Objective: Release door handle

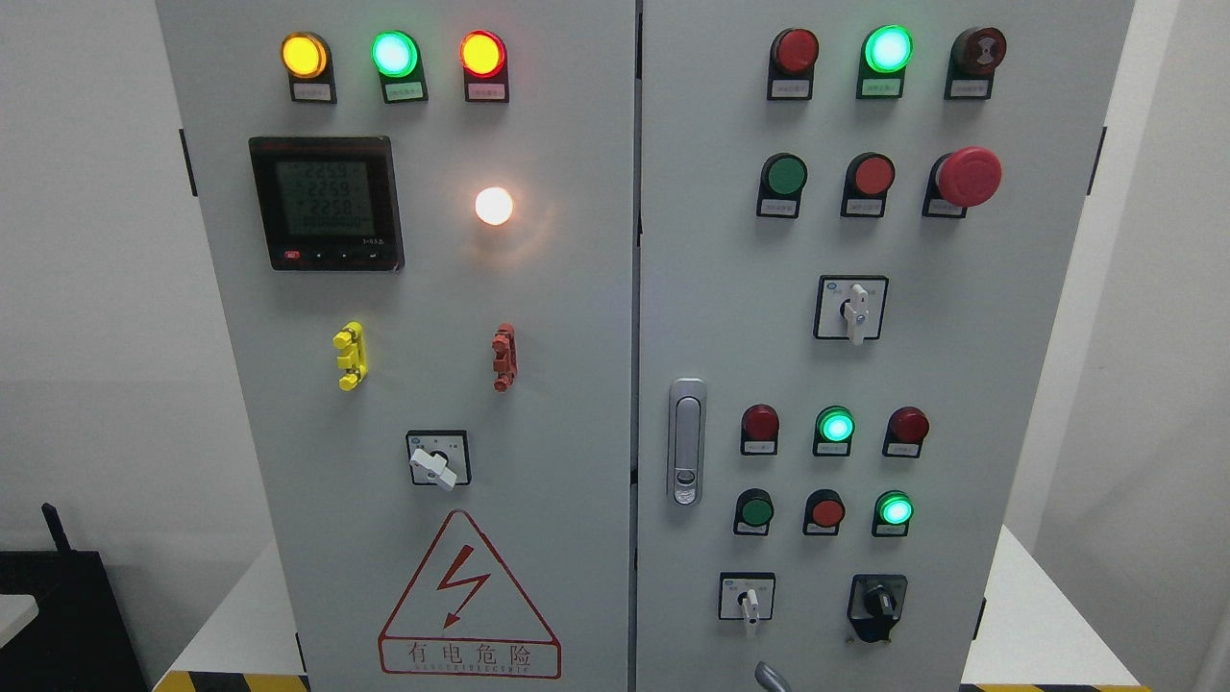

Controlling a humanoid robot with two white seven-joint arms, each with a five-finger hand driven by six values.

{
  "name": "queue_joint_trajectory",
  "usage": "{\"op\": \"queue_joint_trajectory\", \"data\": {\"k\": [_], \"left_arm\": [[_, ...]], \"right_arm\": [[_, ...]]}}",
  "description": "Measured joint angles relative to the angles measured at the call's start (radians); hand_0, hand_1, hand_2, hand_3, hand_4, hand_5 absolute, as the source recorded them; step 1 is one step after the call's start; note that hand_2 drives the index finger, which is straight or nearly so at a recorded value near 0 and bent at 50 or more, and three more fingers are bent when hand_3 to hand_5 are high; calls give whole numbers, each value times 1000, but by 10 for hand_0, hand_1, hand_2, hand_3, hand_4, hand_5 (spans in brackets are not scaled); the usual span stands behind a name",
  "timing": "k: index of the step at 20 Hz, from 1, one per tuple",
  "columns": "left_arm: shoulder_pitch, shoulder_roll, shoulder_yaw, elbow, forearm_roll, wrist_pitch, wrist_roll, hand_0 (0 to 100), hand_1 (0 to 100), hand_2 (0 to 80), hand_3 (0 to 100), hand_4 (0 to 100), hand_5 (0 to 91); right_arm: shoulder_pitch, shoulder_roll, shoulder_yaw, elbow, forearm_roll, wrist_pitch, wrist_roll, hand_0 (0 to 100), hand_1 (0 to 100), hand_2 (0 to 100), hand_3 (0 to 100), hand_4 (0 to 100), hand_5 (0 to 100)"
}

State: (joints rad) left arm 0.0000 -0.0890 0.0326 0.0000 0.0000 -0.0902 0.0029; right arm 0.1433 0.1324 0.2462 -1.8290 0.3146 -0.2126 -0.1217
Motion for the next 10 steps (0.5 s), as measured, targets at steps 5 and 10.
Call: {"op": "queue_joint_trajectory", "data": {"k": [5, 10], "left_arm": [[0, 0, 1, 0, 0, 0, 0, 120, 389, 0, 0, 0, 0], [0, 0, 2, 0, 0, 0, 0, 120, 389, 0, 0, 0, 0]], "right_arm": [[9, 0, -1, -5, 0, 0, 0, 442, 45, 16, 66, 15, 0], [12, 0, 0, -8, 4, -7, 0, 442, 51, 10, 67, 18, 0]]}}
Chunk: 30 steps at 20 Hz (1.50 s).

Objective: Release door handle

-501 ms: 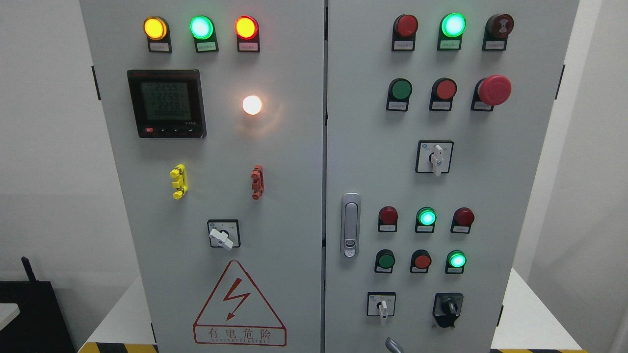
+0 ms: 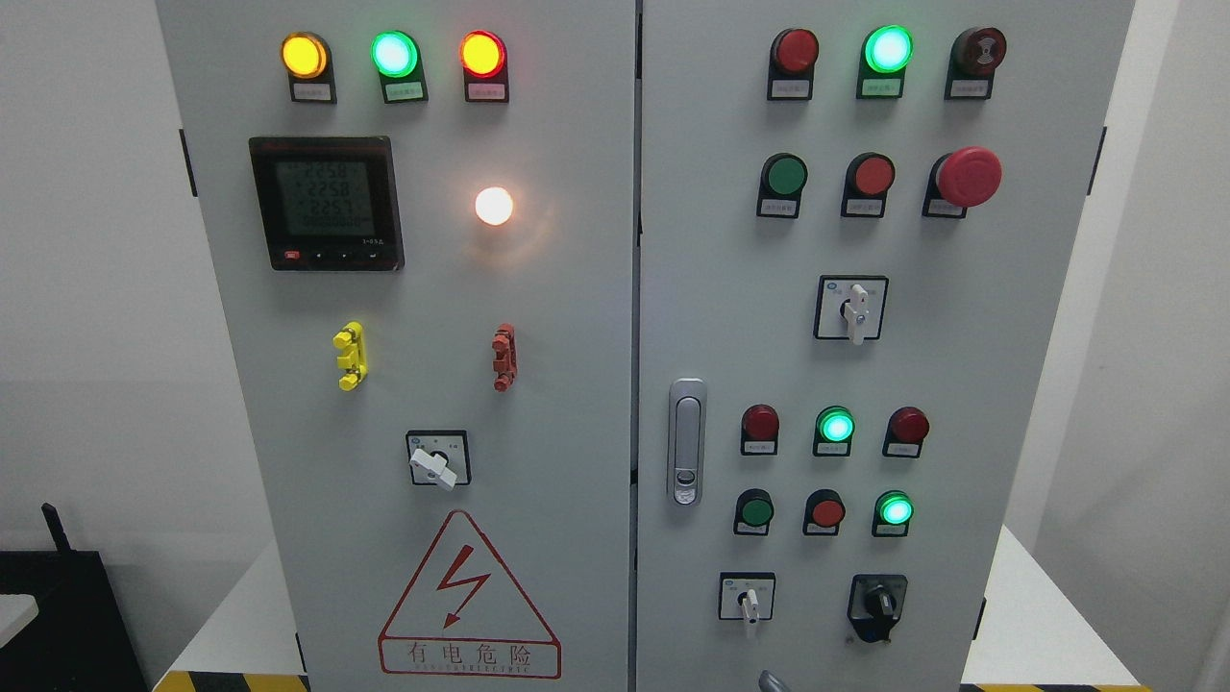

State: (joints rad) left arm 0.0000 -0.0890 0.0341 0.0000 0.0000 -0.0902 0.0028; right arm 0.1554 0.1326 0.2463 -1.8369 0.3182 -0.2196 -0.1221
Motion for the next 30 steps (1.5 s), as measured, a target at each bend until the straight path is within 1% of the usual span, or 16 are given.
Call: {"op": "queue_joint_trajectory", "data": {"k": [3, 4, 5, 7, 10, 12, 13, 14, 15, 18, 21, 22, 26, 27, 28, 30], "left_arm": [[0, 0, 0, 0, 0, 0, 0, 120, 389, 0, 0, 0, 0], [0, 0, 0, 0, 0, 0, 0, 120, 389, 0, 0, 0, 0], [0, 0, 0, 0, 0, 0, 0, 120, 389, 0, 0, 0, 0], [0, 0, 1, 0, 0, 0, 0, 120, 389, 0, 0, 0, 0], [0, 0, 1, 0, 0, 0, 0, 120, 389, 0, 0, 0, 0], [0, 0, 1, 0, 0, 0, 0, 120, 389, 0, 0, 0, 0], [0, 0, 1, 0, 0, 0, 0, 120, 389, 0, 0, 0, 0], [0, 0, 1, 0, 0, 0, 0, 120, 389, 0, 0, 0, 0], [0, 0, 1, 0, 0, 0, 0, 120, 389, 0, 0, 0, 0], [0, 0, -2, 0, 0, 0, 0, 120, 389, 0, 0, 0, 0], [0, 0, -1, 0, 0, 0, 0, 120, 389, 0, 0, 0, 0], [0, 0, -1, 0, 0, 0, 0, 120, 389, 0, 0, 0, 0], [0, 0, 0, 0, 0, 0, 0, 120, 389, 0, 0, 0, 0], [0, 0, 0, 0, 0, 0, 0, 120, 389, 0, 0, 0, 0], [0, 0, 0, 0, 0, 0, 0, 120, 389, 0, 0, 0, 0], [0, 0, -4, 0, 0, 0, 0, 120, 389, 0, 0, 0, 0]], "right_arm": [[9, -1, 0, -1, 34, -32, 0, 424, 90, 0, 80, 55, 3], [11, -1, -1, -2, 52, -42, 0, 409, 120, 0, 127, 105, 31], [14, -1, -1, -2, 71, -49, 0, 407, 126, 0, 141, 115, 34], [18, -2, -3, -2, 108, -67, 0, 405, 195, 0, 214, 185, 72], [19, -2, -6, -3, 166, -92, -10, 428, 276, 0, 260, 230, 152], [18, -2, -7, -4, 215, -98, -36, 448, 334, 0, 308, 293, 247], [15, -2, -7, -3, 241, -99, -52, 447, 365, 0, 380, 340, 290], [8, -2, -8, -2, 271, -101, -73, 446, 375, 0, 398, 353, 307], [0, -2, -9, -1, 302, -102, -99, 439, 410, 0, 480, 406, 378], [-31, -2, -10, 9, 388, -102, -166, 433, 453, 0, 585, 497, 496], [-60, -2, -10, 20, 460, -102, -208, 417, 464, 0, 664, 593, 632], [-68, -2, -9, 23, 482, -102, -215, 411, 461, 0, 683, 620, 668], [-103, -2, -7, 32, 591, -98, -228, 373, 412, 0, 868, 812, 873], [-111, -2, -7, 35, 624, -90, -228, 364, 405, 0, 959, 870, 926], [-118, -1, -6, 37, 664, -71, -230, 359, 402, 0, 996, 891, 943], [-147, -1, -3, 43, 733, -12, -233, 355, 396, 0, 1000, 1000, 969]]}}
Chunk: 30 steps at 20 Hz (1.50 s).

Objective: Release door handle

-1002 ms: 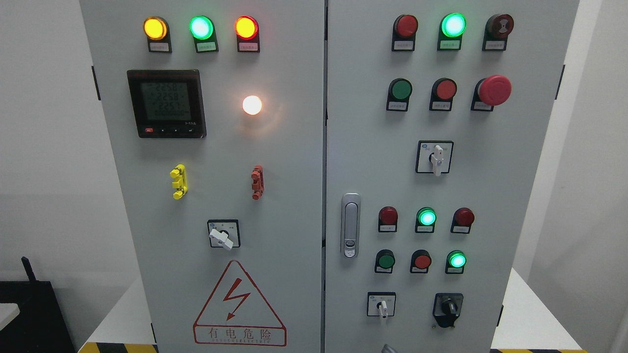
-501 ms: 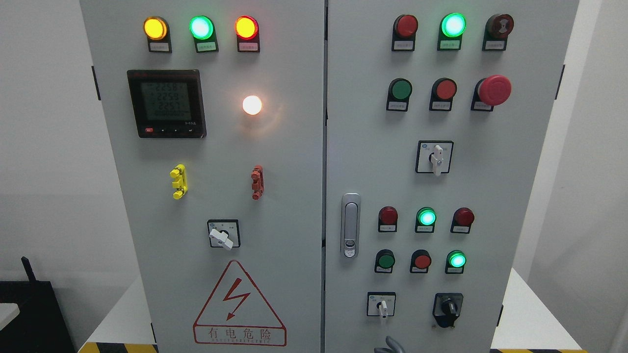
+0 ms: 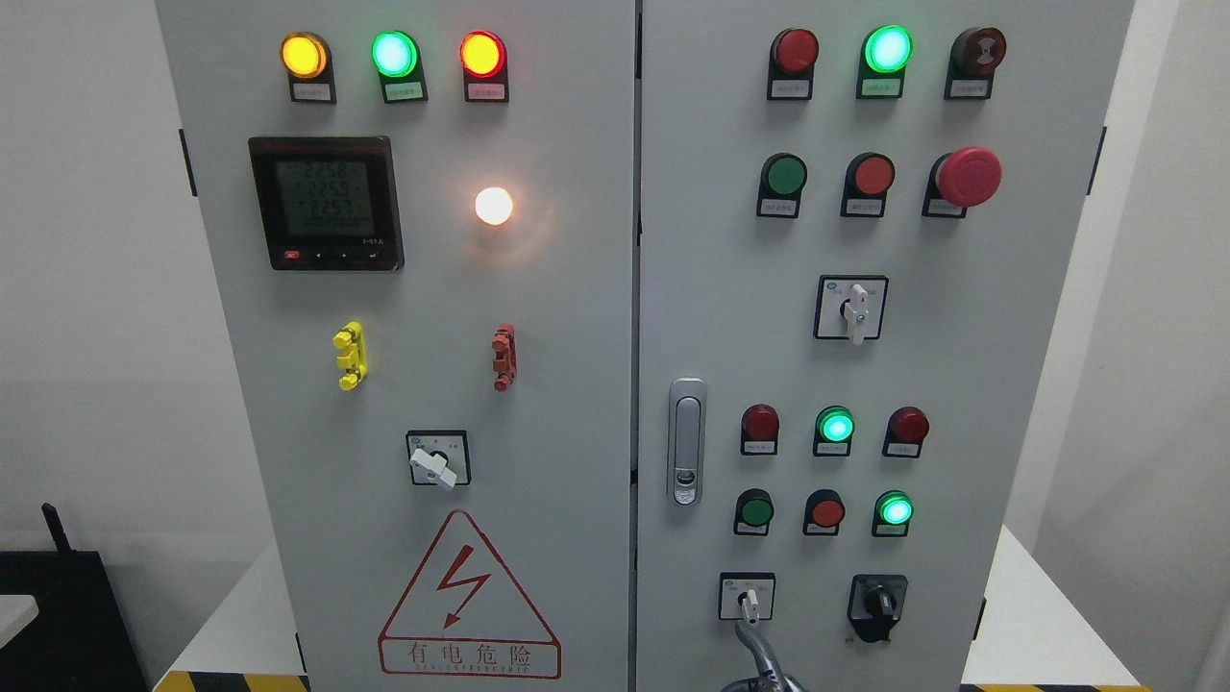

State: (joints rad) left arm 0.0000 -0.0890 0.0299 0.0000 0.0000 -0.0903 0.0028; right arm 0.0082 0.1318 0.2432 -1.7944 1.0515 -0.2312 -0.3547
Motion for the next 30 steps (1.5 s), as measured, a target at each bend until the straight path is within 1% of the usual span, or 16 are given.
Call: {"op": "queue_joint_trajectory", "data": {"k": [5, 7, 8, 15, 20, 21, 25, 30], "left_arm": [[0, 0, -2, 0, 0, 0, 0, 120, 389, 0, 0, 0, 0], [0, 0, -1, 0, 0, 0, 0, 120, 389, 0, 0, 0, 0], [0, 0, 0, 0, 0, 0, 0, 120, 389, 0, 0, 0, 0], [0, 0, 0, 0, 0, 0, 0, 120, 389, 0, 0, 0, 0], [0, 0, 2, 0, 0, 0, 0, 120, 389, 0, 0, 0, 0], [0, 0, 2, 0, 0, 0, 0, 120, 389, 0, 0, 0, 0], [0, 0, 3, 0, 0, 0, 0, 120, 389, 0, 0, 0, 0], [0, 0, 4, 0, 0, 0, 0, 120, 389, 0, 0, 0, 0]], "right_arm": [[-89, 1, 24, 19, 139, 167, -3, 351, 390, 0, 1000, 1000, 984], [-124, 2, 39, 29, 181, 204, -5, 352, 389, 0, 1000, 1000, 985], [-139, 2, 46, 33, 198, 220, 0, 354, 388, 0, 1000, 1000, 986], [-218, 4, 84, 71, 289, 287, 35, 353, 379, 17, 1000, 1000, 990], [-254, 5, 106, 97, 315, 325, 41, 354, 374, 38, 1000, 1000, 991], [-261, 5, 110, 101, 317, 334, 49, 354, 374, 41, 1000, 1000, 991], [-278, 6, 120, 114, 323, 382, 81, 359, 368, 50, 1000, 1000, 991], [-288, 7, 127, 126, 326, 399, 91, 365, 363, 70, 1000, 1000, 991]]}}
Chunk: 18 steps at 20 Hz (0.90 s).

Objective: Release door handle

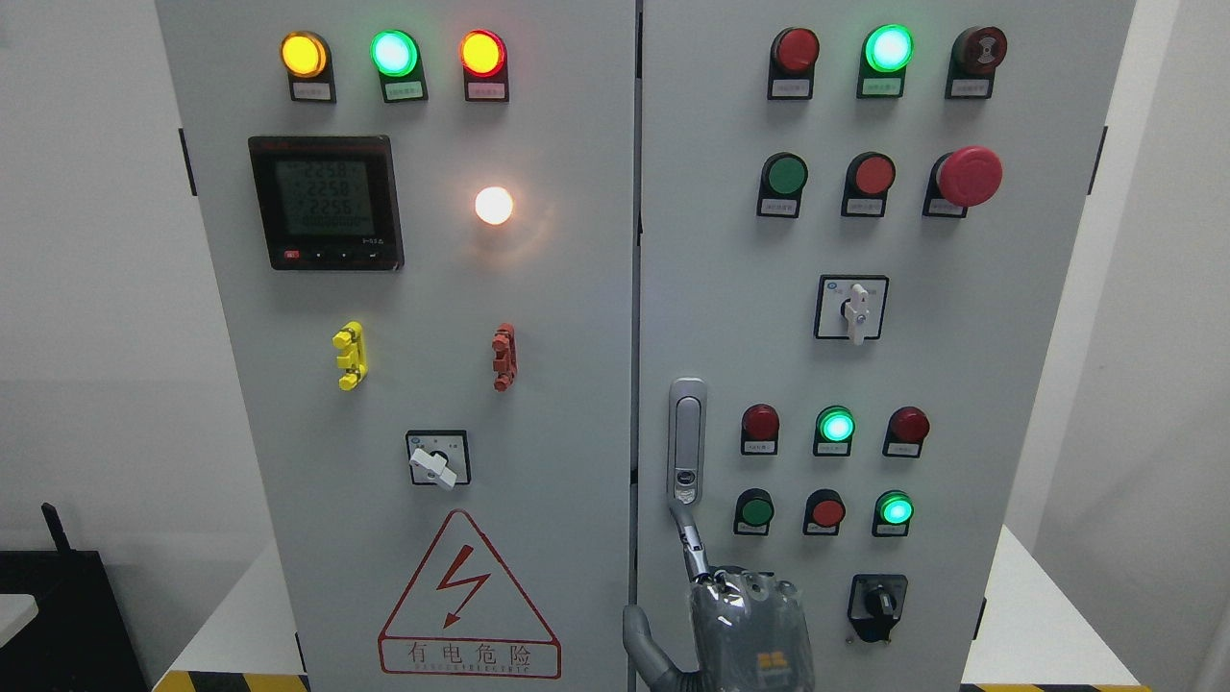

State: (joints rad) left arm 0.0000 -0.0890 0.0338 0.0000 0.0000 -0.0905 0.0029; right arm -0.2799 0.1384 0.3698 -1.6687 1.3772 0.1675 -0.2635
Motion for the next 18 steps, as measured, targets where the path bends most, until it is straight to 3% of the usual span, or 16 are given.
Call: {"op": "queue_joint_trajectory", "data": {"k": [18], "left_arm": [[0, 0, 0, 0, 0, 0, 0, 120, 389, 0, 0, 0, 0]], "right_arm": [[-34, 2, 3, 15, -3, 41, 13, 369, 363, 109, 1000, 1000, 995]]}}
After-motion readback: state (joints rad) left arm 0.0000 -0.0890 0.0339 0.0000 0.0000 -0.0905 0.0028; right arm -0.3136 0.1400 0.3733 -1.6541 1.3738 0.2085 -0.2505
